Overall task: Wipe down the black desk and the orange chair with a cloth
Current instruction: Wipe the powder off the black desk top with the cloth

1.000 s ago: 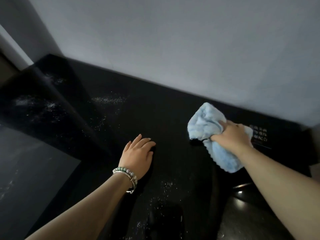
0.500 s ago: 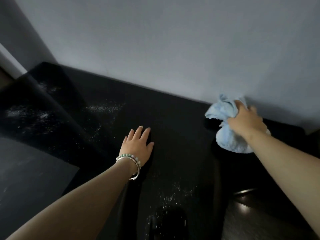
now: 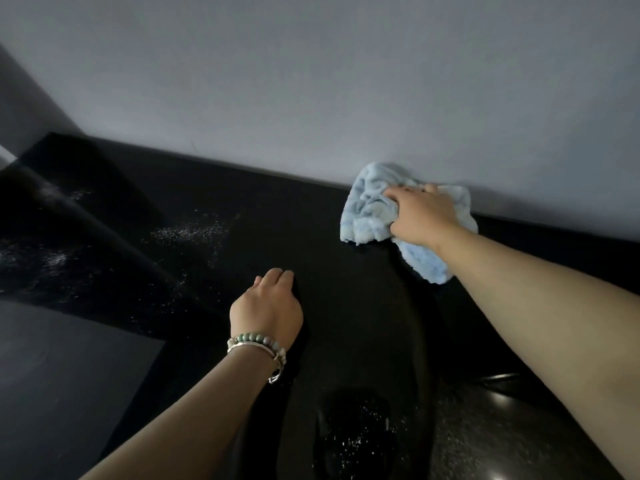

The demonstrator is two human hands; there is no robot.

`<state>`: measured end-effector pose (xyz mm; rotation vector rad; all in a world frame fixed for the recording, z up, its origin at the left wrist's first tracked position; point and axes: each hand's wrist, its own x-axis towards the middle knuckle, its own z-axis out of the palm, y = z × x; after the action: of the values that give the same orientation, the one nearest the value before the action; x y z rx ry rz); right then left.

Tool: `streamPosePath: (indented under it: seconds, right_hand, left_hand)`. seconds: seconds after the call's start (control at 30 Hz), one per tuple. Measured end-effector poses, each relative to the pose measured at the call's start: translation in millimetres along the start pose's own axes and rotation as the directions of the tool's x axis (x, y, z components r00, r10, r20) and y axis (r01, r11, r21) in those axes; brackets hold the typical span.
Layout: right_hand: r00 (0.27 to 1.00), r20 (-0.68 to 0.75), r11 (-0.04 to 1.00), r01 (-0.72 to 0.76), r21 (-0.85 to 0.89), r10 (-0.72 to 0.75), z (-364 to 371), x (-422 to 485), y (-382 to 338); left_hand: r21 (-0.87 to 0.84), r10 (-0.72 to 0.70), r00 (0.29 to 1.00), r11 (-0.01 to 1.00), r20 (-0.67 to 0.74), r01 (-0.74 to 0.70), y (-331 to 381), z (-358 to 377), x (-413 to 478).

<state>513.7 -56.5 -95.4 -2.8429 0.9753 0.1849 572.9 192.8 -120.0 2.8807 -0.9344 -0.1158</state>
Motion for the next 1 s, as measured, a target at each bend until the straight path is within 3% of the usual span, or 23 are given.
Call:
streamPosePath:
  seconds: [0.07,0.2,0.27,0.33,0.43,0.6,0.73,0.77,0.83,0.9,0.93,1.0]
  right_hand:
    - [0.999,0.029,0.988,0.02,0.151,-0.025,2.1,-14.0,-9.3]
    - [0.953,0.172,0.914,0.172,0.367,-0.249,-2.7,-53.0,-17.0]
    - [0.982,0.006,0.901,0.171,0.398,-0.189,-8.5,-53.3,-9.2]
    - [0.993,-0.107,0.948,0.079,0.31,-0.048,-11.6,-33.4,3.2]
    - [0.997,0.037,0.97,-0.076,0.231,0.069,-5.7,-18.9,-3.6]
    - [0.984,-0.025,0.924,0.172,0.341,-0.174,22.4,-85.6,-50.1]
    - [0.925,0.048,0.826,0.313,0.468,-0.378,33.5,-160.8,-56.2]
    - [0.932,0.05,0.81,0.284,0.513,-0.358,28.5,-168.1,-54.1]
    - [0.975,-0.086,0.8,0.219,0.559,-0.207,19.4,-160.1,-45.7]
    - [0.972,-0.229,0.864,0.151,0.48,-0.043,12.1,-139.4,-36.3]
    - [0.977,-0.213,0.903,0.096,0.418,-0.005,9.8,-131.2,-34.0]
    - [0.999,-0.038,0.967,0.008,0.254,0.001,16.9,-129.6,-33.6]
  left_hand:
    - [0.001,-0.002,1.0,1.0,0.001,0.002,-0.3,1.9,-0.2]
    - [-0.027,-0.005,1.0,1.0,0.015,0.006,0.7,3.0,-2.2]
    - [-0.047,0.012,0.999,0.999,0.035,-0.01,-2.5,1.4,-3.7]
    - [-0.067,0.044,0.997,0.997,0.066,-0.039,-5.7,-0.1,-6.8]
    - [-0.143,0.082,0.993,0.987,0.087,-0.069,-10.7,-2.2,-8.7]
    - [-0.398,0.087,0.996,0.915,0.022,-0.071,-26.7,-14.0,-11.2]
    - [-0.239,0.168,0.985,0.959,0.043,-0.153,-35.3,-9.8,-32.8]
    - [-0.168,0.178,0.982,0.972,0.066,-0.165,-37.6,-8.3,-40.2]
    - [-0.049,0.206,0.973,0.978,0.105,-0.202,-43.5,-5.1,-55.2]
    - [0.002,0.218,0.965,0.975,0.143,-0.22,-49.8,-2.9,-73.2]
    - [0.013,0.211,0.965,0.976,0.158,-0.216,-53.0,-2.4,-83.0]
    - [0.018,0.188,0.964,0.981,0.187,-0.195,-60.4,-1.9,-103.3]
